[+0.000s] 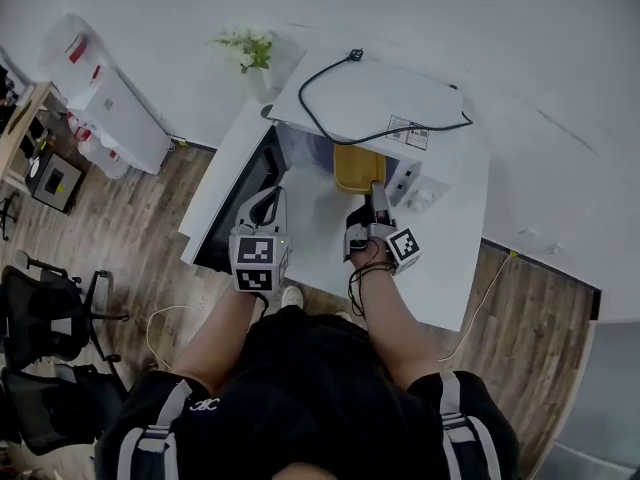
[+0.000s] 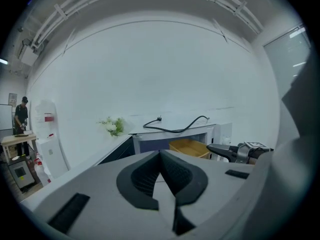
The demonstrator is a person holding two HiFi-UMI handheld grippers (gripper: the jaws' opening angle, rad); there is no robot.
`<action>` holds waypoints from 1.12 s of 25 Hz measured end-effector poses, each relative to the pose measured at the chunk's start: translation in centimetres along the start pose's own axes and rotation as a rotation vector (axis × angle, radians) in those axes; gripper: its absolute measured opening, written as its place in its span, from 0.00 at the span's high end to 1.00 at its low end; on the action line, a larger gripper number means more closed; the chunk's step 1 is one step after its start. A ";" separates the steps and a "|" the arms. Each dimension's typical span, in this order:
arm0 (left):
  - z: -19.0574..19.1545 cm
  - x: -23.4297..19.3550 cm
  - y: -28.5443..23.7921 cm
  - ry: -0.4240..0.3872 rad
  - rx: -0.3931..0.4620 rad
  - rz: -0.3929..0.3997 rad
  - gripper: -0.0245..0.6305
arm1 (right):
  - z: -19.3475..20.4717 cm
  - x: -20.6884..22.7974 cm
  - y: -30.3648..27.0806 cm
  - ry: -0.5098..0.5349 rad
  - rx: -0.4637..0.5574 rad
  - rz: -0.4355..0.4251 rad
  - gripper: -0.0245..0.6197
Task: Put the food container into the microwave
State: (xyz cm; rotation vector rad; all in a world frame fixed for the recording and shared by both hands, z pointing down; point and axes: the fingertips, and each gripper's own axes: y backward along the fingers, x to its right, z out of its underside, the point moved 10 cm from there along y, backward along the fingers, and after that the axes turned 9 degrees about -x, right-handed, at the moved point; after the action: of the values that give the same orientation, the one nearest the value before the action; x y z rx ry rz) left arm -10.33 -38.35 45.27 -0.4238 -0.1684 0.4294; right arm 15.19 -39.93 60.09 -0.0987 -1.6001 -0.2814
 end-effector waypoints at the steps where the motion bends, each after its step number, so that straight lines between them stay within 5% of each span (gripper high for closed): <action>1: -0.1 -0.4 -0.4 0.004 -0.001 0.011 0.94 | 0.1 0.1 -0.6 0.007 0.010 0.013 0.62; 15: -1.1 -2.7 -4.1 -0.060 0.029 0.145 0.94 | -1.2 3.4 -7.2 0.029 0.167 0.138 0.61; 28: -0.5 -5.3 -6.4 -0.030 0.015 0.228 0.94 | -0.8 5.2 -10.7 0.067 0.213 0.305 0.63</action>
State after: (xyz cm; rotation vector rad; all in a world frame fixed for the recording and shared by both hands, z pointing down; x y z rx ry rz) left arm -12.64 -46.14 47.17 -0.4232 -0.1459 0.6609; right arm 13.19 -51.03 64.02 -0.1647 -1.5141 0.1210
